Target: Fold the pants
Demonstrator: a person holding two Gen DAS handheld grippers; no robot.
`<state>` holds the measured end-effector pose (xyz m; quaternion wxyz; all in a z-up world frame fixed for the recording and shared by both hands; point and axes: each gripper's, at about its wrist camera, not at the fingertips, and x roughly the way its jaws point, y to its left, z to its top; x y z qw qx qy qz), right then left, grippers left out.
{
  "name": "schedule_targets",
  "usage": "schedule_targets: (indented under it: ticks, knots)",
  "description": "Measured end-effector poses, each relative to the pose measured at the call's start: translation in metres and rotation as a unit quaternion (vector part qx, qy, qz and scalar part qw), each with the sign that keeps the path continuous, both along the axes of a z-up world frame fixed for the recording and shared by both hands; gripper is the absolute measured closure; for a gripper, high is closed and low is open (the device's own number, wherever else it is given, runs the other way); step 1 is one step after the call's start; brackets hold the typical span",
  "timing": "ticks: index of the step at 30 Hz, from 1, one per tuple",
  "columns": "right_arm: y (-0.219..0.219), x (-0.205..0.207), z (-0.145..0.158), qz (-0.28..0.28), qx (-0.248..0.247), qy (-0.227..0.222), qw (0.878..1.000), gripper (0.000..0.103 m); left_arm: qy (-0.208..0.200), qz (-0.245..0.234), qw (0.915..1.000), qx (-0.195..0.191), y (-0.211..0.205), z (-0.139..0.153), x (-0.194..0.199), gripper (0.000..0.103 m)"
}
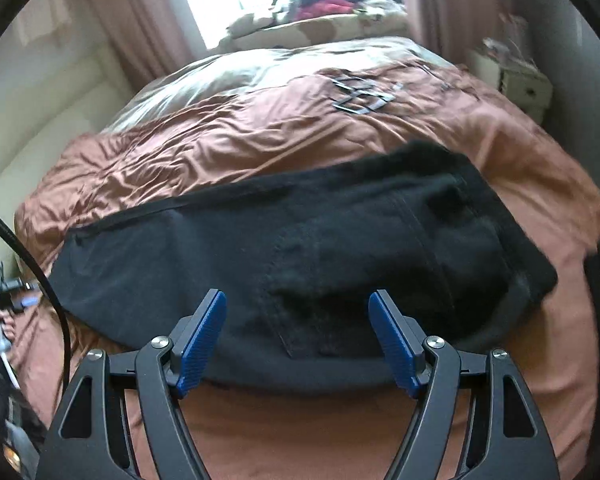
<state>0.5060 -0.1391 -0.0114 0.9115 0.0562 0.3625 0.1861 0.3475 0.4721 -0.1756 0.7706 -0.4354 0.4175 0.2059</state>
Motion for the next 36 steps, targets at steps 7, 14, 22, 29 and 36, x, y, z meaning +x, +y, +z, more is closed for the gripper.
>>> schedule_targets:
  ticks: [7,14,22,29,36]
  knots:
    - [-0.043,-0.013,-0.029,-0.049,0.066,0.031,0.996,0.030,-0.017,0.032,0.9986,-0.037,0.000,-0.022,0.005,0.048]
    - [-0.068,-0.009,-0.062,-0.094,0.140,0.066,0.983,0.030,-0.061,0.078,0.9935,-0.057,0.013,-0.031,0.001,0.048]
    - [-0.087,-0.001,-0.088,-0.121,0.225,0.084,0.963,0.030,-0.110,0.090,0.9897,-0.019,0.016,-0.013,-0.008,0.059]
    - [-0.095,0.005,-0.105,-0.122,0.276,0.091,0.949,0.030,-0.092,0.082,0.9917,-0.038,0.011,-0.032,0.000,0.059]
    - [-0.118,0.010,-0.127,-0.184,0.309,0.100,0.928,0.044,-0.093,0.094,0.9908,-0.031,0.024,-0.036,0.004,0.074]
